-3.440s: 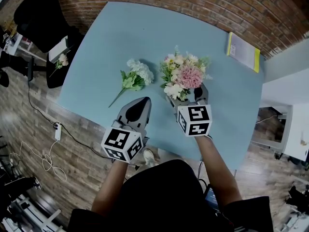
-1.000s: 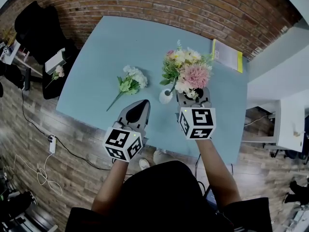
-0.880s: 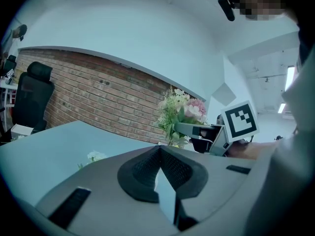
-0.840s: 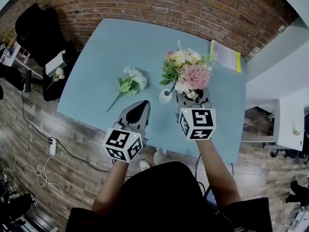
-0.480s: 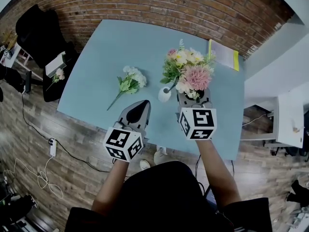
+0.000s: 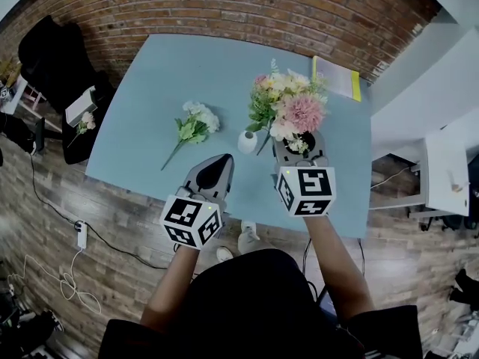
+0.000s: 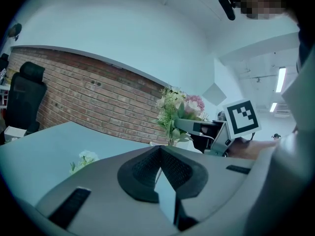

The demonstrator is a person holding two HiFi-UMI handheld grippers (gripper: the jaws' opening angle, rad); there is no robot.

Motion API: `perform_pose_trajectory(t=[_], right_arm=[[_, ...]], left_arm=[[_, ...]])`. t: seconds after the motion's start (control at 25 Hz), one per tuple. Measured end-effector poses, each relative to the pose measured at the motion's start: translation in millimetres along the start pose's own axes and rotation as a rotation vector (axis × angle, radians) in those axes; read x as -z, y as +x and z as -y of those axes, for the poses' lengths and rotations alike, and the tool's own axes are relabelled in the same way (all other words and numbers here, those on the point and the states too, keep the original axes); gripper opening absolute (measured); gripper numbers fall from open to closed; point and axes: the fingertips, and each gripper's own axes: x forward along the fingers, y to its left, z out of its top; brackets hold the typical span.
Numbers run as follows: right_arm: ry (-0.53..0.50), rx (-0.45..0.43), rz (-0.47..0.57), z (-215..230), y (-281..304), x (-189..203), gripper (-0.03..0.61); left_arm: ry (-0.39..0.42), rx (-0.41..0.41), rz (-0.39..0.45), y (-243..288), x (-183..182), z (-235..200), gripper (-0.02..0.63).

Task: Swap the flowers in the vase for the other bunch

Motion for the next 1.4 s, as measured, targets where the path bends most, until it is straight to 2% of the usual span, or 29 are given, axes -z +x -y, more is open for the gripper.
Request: perform_pose_trajectory(t=[0.4, 1.4], right_arm=[[0.022, 0.071, -0.038, 27, -28, 17, 0.169], [0.112, 0.289, -0.294, 115, -104, 119, 0.169]], left_arm=[[0.006, 0.062, -0.043, 9, 16, 27, 0.003], [0.009, 0.203, -0.174, 52, 67, 90, 0.003]])
